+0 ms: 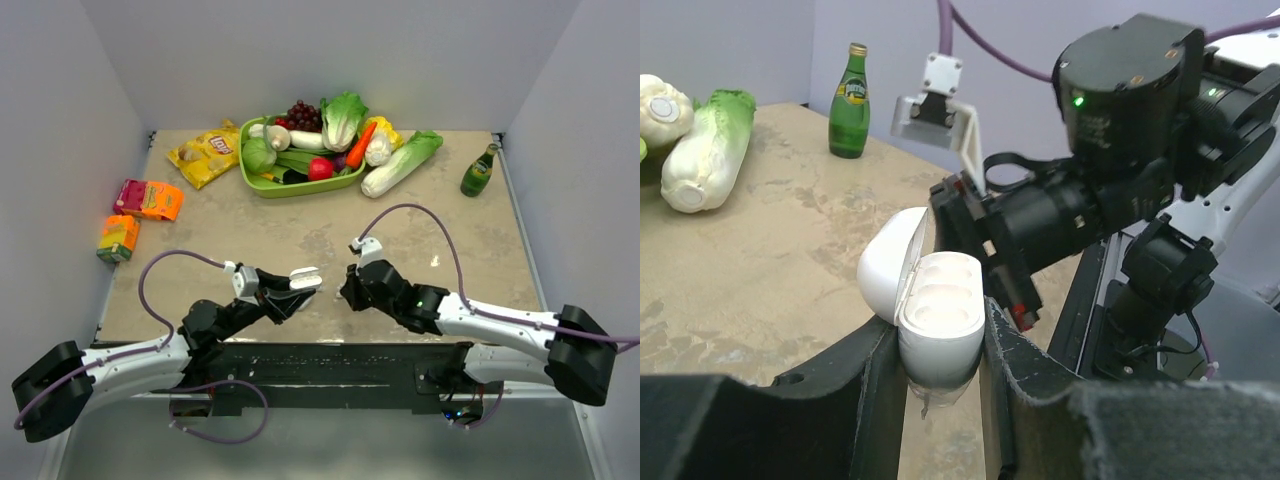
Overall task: Insert the wireless bluetooth earbuds into the charging case
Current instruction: Pick up the earbud from the center of the board, then place the earbud in the charging case.
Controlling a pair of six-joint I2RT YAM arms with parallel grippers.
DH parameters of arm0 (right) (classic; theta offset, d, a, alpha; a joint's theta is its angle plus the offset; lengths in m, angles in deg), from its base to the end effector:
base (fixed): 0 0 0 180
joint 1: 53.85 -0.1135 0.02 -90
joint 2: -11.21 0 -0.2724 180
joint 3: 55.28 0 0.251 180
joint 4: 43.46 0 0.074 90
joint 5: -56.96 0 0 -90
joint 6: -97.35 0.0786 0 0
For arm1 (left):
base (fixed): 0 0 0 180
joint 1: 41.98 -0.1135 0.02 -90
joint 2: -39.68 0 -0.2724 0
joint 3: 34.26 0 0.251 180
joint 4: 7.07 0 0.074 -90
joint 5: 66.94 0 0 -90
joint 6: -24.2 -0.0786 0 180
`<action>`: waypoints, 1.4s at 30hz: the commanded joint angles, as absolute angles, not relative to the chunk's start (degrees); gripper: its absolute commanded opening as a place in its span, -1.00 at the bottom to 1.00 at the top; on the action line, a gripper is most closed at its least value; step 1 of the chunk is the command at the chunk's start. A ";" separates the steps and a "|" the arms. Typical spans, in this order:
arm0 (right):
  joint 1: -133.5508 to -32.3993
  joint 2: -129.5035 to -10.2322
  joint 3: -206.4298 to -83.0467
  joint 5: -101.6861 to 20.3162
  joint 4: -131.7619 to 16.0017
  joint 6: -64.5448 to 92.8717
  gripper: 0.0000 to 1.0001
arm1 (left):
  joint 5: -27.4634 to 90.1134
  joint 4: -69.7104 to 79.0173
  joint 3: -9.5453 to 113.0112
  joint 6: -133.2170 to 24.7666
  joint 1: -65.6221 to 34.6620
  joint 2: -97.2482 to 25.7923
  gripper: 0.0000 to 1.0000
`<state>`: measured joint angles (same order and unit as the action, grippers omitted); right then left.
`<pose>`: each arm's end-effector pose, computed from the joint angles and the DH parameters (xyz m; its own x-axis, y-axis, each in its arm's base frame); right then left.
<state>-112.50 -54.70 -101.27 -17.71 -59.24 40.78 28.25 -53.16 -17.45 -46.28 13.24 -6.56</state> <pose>0.1564 0.2167 0.1892 -0.6456 -0.0385 -0.7627 -0.4269 0.8463 0.3186 0.1060 -0.1651 0.2306 -0.1357 -0.3880 -0.9116 0.8722 0.3897 -0.2957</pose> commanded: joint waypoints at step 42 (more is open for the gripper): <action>-126.27 -45.56 -138.62 -25.04 -99.29 5.24 -1.00 | 47.05 20.39 22.19 -63.78 12.87 -14.64 -1.00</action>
